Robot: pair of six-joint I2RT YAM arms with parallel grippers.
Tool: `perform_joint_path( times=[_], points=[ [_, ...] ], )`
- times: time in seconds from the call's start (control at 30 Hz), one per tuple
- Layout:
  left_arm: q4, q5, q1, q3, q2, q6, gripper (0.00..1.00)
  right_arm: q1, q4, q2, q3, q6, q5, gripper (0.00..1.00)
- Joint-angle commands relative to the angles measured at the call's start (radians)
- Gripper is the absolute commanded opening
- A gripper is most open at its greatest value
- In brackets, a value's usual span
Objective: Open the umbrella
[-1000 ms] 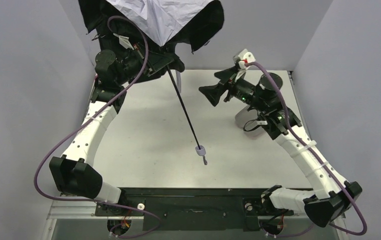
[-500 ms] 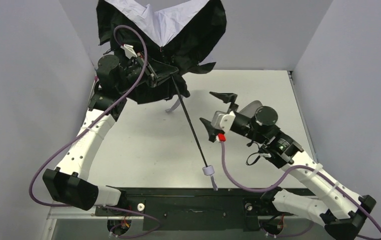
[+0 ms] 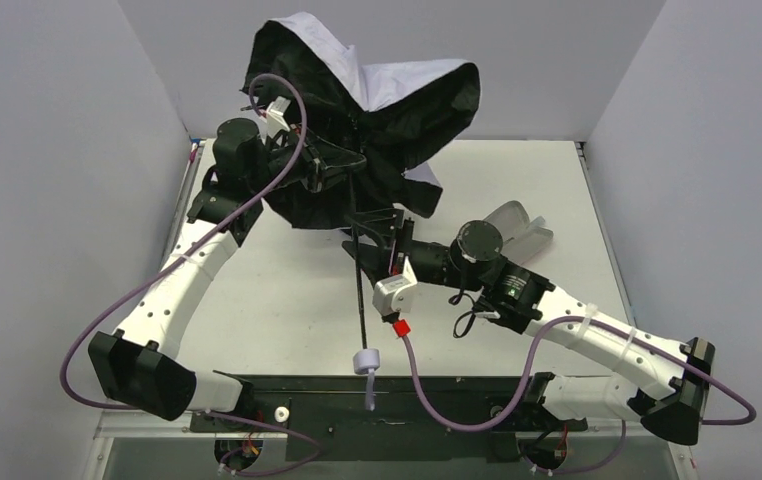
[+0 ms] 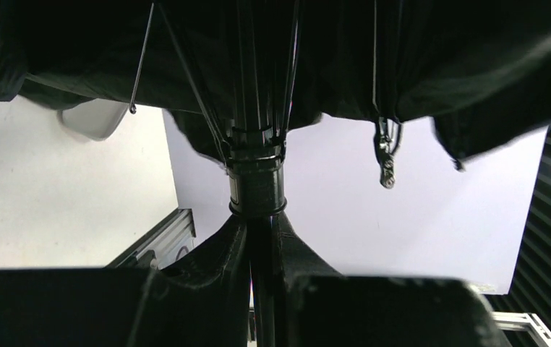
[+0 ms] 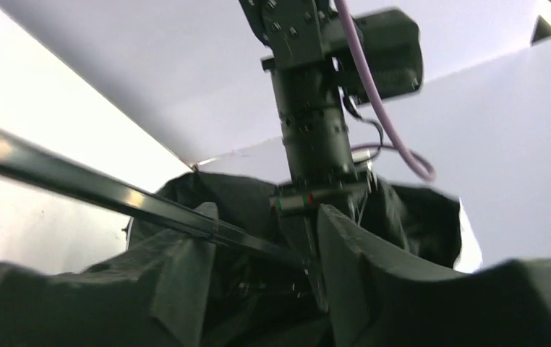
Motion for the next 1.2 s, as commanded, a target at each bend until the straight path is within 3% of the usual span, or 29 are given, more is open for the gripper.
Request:
perform_joint_path(
  times=[0.0,0.13,0.17,0.2,0.27,0.37,0.43,0.6,0.7,0.77,0.87,0.97,1.07,1.17],
  points=[
    [0.015,-0.035,-0.025,0.007,-0.004,0.037,0.0,0.011,0.036,0.038,0.1,-0.116,-0.074,0.44],
    [-0.016,-0.048,-0.037,0.003,-0.005,0.053,0.0,0.006,0.02,0.067,0.152,-0.147,-0.074,0.21],
    [-0.021,-0.051,-0.032,0.0,-0.005,0.06,0.0,0.005,0.026,0.073,0.157,-0.133,-0.073,0.05],
    [-0.028,-0.059,-0.023,-0.007,-0.004,0.065,0.0,-0.003,0.041,0.076,0.164,-0.115,-0.072,0.0],
    [-0.026,-0.065,0.004,-0.017,-0.002,0.089,0.13,-0.021,0.09,0.086,0.183,-0.015,-0.063,0.0],
    [0.019,-0.016,0.066,-0.014,0.016,0.142,0.55,-0.068,0.156,0.111,0.227,0.161,-0.021,0.0],
    [0.084,0.037,0.133,-0.001,0.043,0.145,0.69,-0.102,0.198,0.135,0.271,0.28,0.009,0.0],
    [0.225,0.116,0.275,0.036,0.078,0.149,0.91,-0.209,0.254,0.23,0.418,0.608,0.115,0.0],
    [0.266,0.106,0.344,0.046,0.069,0.216,1.0,-0.27,0.227,0.293,0.539,0.801,0.153,0.0],
    [0.238,0.066,0.382,0.05,0.049,0.329,0.97,-0.314,0.173,0.344,0.615,0.95,0.152,0.0],
    [0.125,-0.05,0.384,0.057,0.012,0.678,0.97,-0.385,0.046,0.443,0.696,1.224,0.159,0.0],
    [0.045,-0.087,0.356,0.009,-0.032,0.925,0.97,-0.434,0.019,0.496,0.645,1.468,0.155,0.0],
    [0.07,-0.047,0.345,-0.101,-0.074,1.122,0.97,-0.439,0.084,0.495,0.52,1.507,0.165,0.0],
    [0.038,-0.037,0.237,-0.151,-0.098,1.282,0.98,-0.422,0.102,0.504,0.452,1.498,0.159,0.0]
  ],
)
